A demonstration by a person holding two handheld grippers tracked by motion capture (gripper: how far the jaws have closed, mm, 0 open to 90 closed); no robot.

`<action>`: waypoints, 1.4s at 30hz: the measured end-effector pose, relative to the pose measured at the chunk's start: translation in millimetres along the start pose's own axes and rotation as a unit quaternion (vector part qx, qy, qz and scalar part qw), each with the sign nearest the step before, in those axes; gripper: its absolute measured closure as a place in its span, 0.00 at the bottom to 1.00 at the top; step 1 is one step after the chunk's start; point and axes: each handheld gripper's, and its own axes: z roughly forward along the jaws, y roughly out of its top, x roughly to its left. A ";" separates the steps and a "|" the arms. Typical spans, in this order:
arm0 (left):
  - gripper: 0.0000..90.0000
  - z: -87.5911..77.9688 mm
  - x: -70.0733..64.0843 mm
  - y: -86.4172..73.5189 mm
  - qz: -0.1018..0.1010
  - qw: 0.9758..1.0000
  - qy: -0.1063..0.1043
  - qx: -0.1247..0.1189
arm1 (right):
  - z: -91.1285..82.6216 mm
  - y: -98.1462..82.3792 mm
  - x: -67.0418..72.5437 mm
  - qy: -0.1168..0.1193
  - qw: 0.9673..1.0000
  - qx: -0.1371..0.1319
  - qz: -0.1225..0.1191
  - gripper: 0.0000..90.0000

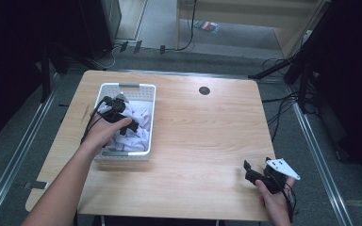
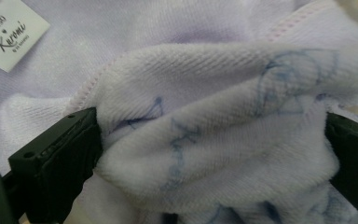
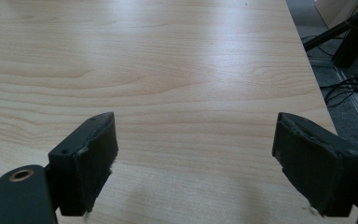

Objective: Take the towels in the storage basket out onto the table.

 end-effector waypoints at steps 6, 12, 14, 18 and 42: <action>0.00 12.1 -3.5 -1.7 0.004 1.000 0.016 0.008 | 0.0 0.0 0.0 0.000 1.000 0.000 0.000 0.16; 0.00 21.4 -5.2 -4.8 0.002 1.000 0.011 -0.001 | 0.0 -0.1 0.2 -0.001 1.000 0.000 0.000 0.16; 0.00 21.8 -5.1 -4.6 0.005 1.000 0.010 0.001 | 0.2 0.0 0.4 -0.002 1.000 0.000 -0.001 0.16; 0.00 23.6 -2.9 -5.4 0.003 1.000 -0.002 0.001 | 0.3 0.0 0.6 -0.004 1.000 0.001 -0.001 0.16; 0.35 18.3 -0.7 -7.0 -0.003 1.000 -0.016 -0.008 | 0.7 0.0 1.2 -0.003 1.000 0.004 -0.007 0.17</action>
